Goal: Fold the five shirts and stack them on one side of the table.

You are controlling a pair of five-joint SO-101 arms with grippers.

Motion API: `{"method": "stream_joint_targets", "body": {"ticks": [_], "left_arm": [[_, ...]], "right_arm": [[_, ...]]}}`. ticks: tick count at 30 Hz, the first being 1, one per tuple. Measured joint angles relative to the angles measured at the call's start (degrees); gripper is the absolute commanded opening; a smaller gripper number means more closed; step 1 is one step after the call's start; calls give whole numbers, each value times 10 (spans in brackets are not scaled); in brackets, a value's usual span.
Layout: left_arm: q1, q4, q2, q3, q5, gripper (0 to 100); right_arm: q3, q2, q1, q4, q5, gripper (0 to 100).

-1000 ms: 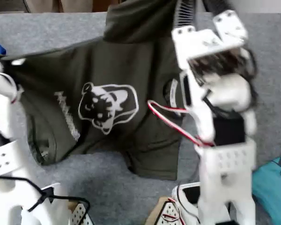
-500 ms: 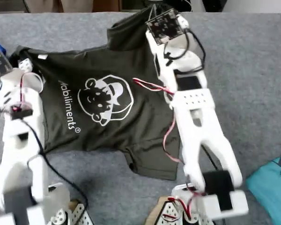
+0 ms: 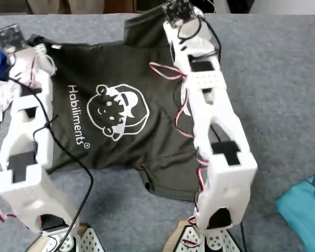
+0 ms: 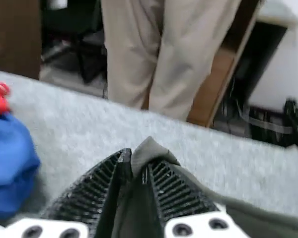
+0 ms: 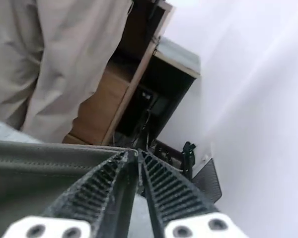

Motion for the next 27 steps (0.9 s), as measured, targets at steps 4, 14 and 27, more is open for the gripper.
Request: {"method": "stream_joint_targets", "body": {"ticks": [4, 14, 27], "left_arm": [[5, 86, 60, -92, -5, 18], [5, 242, 115, -188, -5, 18], [6, 334, 115, -223, -49, 18]], "right_arm": [[-119, 75, 14, 40, 0, 5], [-311, 192, 39, 132, 0, 5], [-358, 206, 40, 203, -5, 5]]}}
